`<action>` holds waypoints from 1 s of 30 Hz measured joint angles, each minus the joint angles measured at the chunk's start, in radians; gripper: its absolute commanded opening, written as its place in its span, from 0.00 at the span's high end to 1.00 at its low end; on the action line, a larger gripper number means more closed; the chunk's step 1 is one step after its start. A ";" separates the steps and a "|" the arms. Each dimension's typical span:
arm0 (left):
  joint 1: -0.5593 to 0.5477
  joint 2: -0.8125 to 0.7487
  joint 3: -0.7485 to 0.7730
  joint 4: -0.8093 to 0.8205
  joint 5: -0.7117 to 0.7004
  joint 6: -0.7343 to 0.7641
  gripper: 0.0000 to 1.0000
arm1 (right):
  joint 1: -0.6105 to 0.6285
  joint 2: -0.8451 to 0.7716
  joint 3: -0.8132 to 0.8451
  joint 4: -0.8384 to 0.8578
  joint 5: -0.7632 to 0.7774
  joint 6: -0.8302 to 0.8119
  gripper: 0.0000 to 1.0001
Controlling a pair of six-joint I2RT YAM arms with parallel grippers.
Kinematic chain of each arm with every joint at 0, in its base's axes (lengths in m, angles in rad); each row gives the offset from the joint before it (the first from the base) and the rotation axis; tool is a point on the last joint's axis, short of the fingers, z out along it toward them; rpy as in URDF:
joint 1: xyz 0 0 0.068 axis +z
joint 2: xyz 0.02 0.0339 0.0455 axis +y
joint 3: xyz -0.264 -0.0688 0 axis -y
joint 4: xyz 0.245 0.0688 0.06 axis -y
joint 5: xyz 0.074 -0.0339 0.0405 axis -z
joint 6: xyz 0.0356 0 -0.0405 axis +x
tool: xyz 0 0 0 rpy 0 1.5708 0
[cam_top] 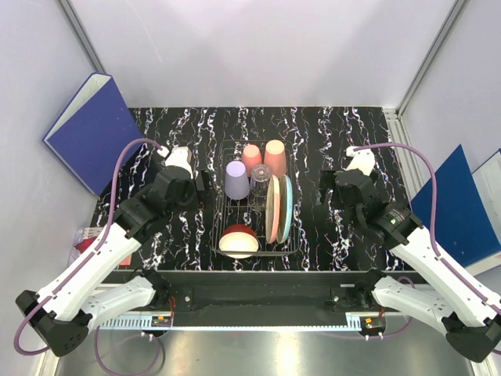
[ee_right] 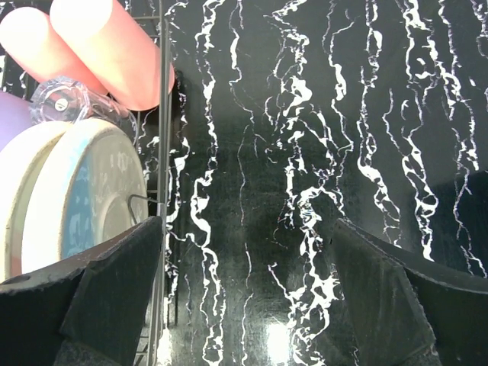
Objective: Unload the mixed dishes from the dish rack
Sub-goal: Pick up the plate from the dish rack.
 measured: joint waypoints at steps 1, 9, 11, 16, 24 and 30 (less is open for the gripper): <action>0.000 0.000 0.000 0.000 0.000 -0.002 0.01 | 0.000 0.000 0.000 0.000 -0.003 0.001 0.00; 0.000 -0.002 -0.017 -0.001 0.000 -0.008 0.01 | 0.009 0.002 0.000 0.000 -0.073 0.023 0.04; 0.000 -0.005 -0.025 0.000 0.001 -0.009 0.01 | 0.037 0.010 0.003 0.000 -0.089 0.042 0.04; 0.000 -0.012 -0.043 -0.002 0.001 -0.014 0.01 | 0.172 0.096 0.072 -0.019 -0.069 0.076 0.02; 0.000 -0.012 -0.045 -0.002 0.001 -0.016 0.01 | 0.242 0.281 0.140 -0.019 -0.034 0.111 0.04; 0.000 -0.016 -0.047 -0.002 0.001 -0.016 0.01 | 0.243 0.294 0.140 -0.017 -0.032 0.125 0.10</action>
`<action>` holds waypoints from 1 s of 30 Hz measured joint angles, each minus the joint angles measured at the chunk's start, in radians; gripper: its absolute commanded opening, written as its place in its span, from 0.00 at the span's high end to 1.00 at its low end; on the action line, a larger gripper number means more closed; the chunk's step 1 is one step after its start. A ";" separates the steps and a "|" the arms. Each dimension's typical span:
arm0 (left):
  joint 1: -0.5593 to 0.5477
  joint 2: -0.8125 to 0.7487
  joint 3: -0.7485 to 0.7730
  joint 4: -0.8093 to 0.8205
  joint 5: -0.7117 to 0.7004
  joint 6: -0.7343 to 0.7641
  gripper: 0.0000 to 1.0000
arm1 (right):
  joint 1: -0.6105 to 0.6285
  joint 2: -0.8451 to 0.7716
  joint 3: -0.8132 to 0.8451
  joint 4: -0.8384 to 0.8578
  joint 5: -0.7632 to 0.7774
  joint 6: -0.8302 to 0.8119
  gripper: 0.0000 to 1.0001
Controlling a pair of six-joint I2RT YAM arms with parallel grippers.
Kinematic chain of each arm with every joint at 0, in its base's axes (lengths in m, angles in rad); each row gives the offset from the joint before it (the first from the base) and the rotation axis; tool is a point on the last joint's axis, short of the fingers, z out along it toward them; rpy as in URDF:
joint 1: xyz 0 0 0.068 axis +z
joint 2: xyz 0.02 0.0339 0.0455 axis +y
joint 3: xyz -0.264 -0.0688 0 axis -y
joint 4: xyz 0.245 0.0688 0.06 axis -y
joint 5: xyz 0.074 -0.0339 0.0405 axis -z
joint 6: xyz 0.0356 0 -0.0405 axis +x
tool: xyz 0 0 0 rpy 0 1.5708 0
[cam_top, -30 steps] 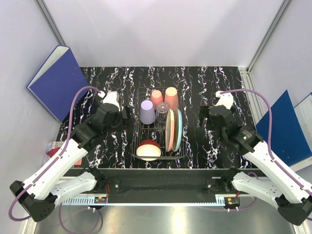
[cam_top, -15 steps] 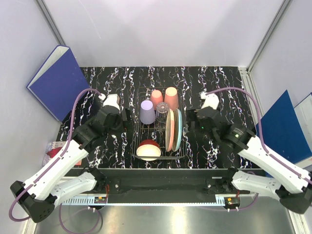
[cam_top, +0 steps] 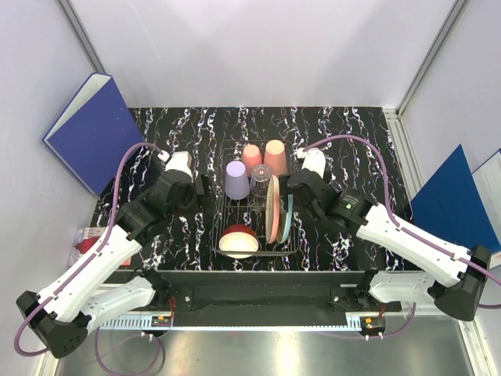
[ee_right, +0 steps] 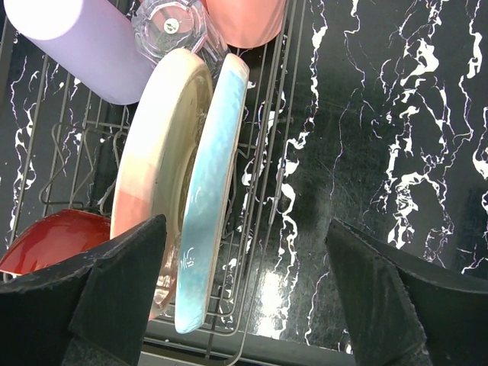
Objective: Unload the mixed dishes from the dish rack
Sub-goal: Pick up the plate from the dish rack.
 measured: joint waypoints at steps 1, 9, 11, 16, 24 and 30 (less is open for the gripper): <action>0.000 0.000 0.000 0.000 0.000 0.000 0.01 | 0.000 0.002 0.000 0.001 0.000 0.004 0.12; 0.000 0.006 -0.010 0.002 0.003 -0.014 0.01 | 0.000 0.036 0.000 0.001 0.016 0.030 0.21; 0.000 0.006 -0.015 0.001 0.004 -0.016 0.01 | 0.000 0.051 0.001 -0.002 0.020 0.042 0.23; 0.000 0.007 -0.017 0.002 0.005 -0.019 0.01 | 0.000 0.096 0.018 -0.007 0.024 0.063 0.28; 0.000 0.007 -0.034 0.002 0.006 -0.019 0.01 | 0.000 0.126 0.037 -0.007 0.023 0.073 0.47; 0.000 0.011 -0.034 0.003 0.007 -0.019 0.01 | 0.000 0.131 0.039 -0.006 0.022 0.080 0.54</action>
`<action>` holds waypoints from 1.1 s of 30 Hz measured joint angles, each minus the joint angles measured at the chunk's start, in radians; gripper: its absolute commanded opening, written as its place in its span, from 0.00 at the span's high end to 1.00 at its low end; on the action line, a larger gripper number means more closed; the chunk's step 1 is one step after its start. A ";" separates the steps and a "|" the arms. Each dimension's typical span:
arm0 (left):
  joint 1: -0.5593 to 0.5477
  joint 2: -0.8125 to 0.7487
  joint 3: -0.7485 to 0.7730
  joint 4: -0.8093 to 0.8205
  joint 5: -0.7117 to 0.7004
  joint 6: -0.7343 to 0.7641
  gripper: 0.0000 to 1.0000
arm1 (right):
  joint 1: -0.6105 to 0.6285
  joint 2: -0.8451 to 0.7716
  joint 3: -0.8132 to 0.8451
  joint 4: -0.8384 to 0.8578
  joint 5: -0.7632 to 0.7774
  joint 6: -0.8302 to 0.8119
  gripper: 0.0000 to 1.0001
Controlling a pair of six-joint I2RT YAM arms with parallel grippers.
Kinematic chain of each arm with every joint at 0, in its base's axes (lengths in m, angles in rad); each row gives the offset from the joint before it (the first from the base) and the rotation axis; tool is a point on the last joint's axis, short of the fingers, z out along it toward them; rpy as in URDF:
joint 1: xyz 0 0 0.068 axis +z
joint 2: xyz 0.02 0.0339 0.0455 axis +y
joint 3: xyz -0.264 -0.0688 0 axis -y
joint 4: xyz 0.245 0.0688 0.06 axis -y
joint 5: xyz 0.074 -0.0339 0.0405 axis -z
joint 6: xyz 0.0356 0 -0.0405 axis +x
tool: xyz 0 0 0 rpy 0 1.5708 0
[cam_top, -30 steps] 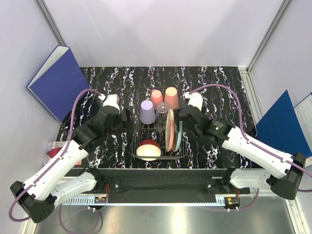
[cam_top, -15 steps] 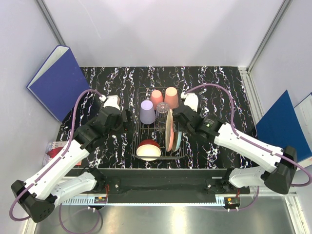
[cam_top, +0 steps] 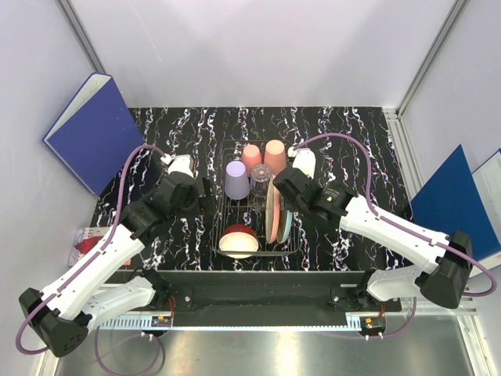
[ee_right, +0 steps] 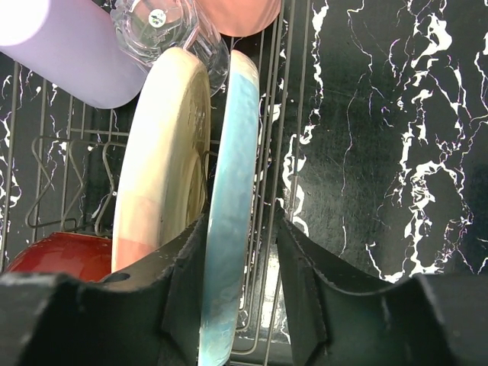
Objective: Unload the mixed dishes from the dish rack
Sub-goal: Pick up the plate from the dish rack.
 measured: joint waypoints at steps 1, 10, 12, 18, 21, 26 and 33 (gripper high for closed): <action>0.000 0.000 0.000 0.000 0.000 0.000 0.01 | 0.000 0.000 0.000 0.000 0.000 0.002 0.55; 0.000 0.000 -0.006 0.002 0.001 -0.004 0.01 | 0.000 0.006 0.001 0.002 -0.010 0.003 0.57; 0.000 0.000 -0.009 0.003 0.003 -0.005 0.01 | 0.000 0.014 0.001 0.002 -0.016 0.003 0.58; 0.000 0.000 -0.013 0.005 0.006 -0.007 0.01 | -0.001 0.036 0.004 0.000 -0.009 0.009 1.00; 0.000 0.000 -0.013 0.006 0.007 -0.007 0.01 | -0.003 0.036 0.006 -0.011 -0.006 0.009 1.00; 0.000 0.000 -0.013 0.006 0.008 -0.008 0.01 | -0.002 0.051 0.041 -0.054 -0.008 -0.012 1.00; 0.000 0.007 -0.013 0.008 0.008 -0.008 0.01 | -0.001 0.056 0.180 -0.156 -0.007 -0.071 1.00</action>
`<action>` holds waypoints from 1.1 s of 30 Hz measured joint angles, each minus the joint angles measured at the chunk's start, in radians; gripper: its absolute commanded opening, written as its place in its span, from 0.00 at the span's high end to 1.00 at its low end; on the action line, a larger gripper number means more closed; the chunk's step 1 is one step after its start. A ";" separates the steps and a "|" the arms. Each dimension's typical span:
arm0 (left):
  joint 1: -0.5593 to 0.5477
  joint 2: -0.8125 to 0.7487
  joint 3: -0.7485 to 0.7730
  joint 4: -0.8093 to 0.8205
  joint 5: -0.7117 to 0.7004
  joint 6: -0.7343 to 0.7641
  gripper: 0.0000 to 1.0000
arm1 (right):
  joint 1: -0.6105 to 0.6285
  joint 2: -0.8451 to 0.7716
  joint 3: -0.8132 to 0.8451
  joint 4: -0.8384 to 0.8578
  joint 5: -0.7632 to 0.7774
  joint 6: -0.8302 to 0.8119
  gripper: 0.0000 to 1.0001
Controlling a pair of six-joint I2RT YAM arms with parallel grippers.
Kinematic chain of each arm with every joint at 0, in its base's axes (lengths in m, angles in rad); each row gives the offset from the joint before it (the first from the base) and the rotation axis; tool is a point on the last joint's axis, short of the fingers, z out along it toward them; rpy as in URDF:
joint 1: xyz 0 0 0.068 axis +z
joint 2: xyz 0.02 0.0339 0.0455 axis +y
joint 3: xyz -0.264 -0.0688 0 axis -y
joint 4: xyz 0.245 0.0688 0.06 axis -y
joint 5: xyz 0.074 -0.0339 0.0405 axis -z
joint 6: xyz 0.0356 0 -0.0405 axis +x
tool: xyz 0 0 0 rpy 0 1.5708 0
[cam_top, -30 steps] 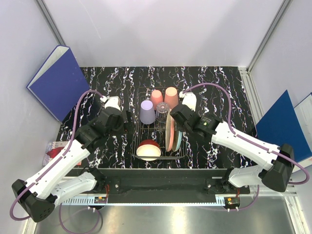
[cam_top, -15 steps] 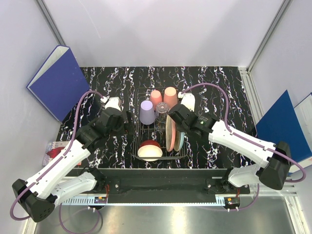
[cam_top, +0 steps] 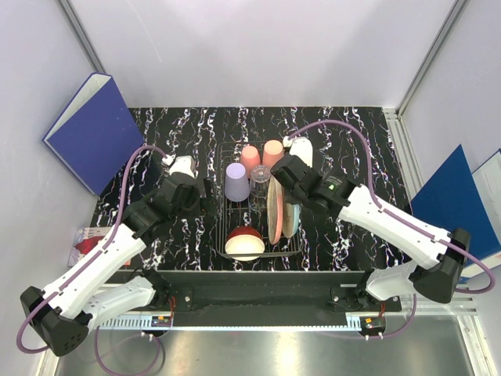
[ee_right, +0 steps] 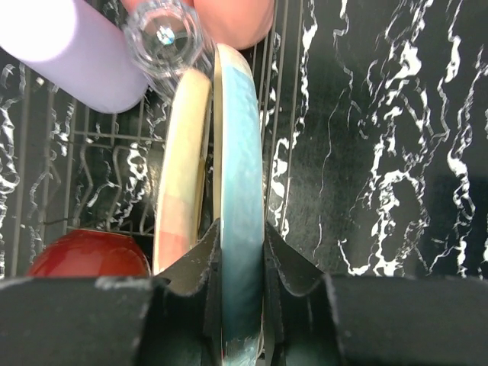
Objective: Unload the mixed dishes from the dish rack
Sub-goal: Pick up the plate from the dish rack, then place the plate at the center of the board.
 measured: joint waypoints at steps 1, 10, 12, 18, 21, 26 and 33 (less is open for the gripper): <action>0.000 0.000 0.000 0.000 0.000 0.000 0.01 | 0.000 0.000 0.022 -0.011 0.002 -0.007 1.00; 0.000 0.009 0.002 0.007 0.000 0.003 0.01 | 0.000 0.005 0.184 -0.131 0.019 -0.053 1.00; 0.000 0.014 0.009 0.006 0.000 0.007 0.01 | 0.000 0.006 0.256 -0.160 0.034 -0.074 1.00; 0.000 0.038 0.084 0.006 -0.002 0.020 0.01 | 0.001 -0.006 0.459 -0.204 0.079 -0.127 1.00; 0.000 0.045 0.127 0.007 -0.004 0.025 0.01 | 0.001 -0.038 0.472 -0.196 0.086 -0.137 1.00; 0.000 0.051 0.203 0.021 -0.013 0.028 0.01 | 0.001 -0.148 0.383 -0.129 0.079 -0.156 1.00; 0.000 -0.035 0.204 0.173 0.012 0.011 0.01 | -0.032 -0.285 0.248 0.034 -0.027 -0.138 1.00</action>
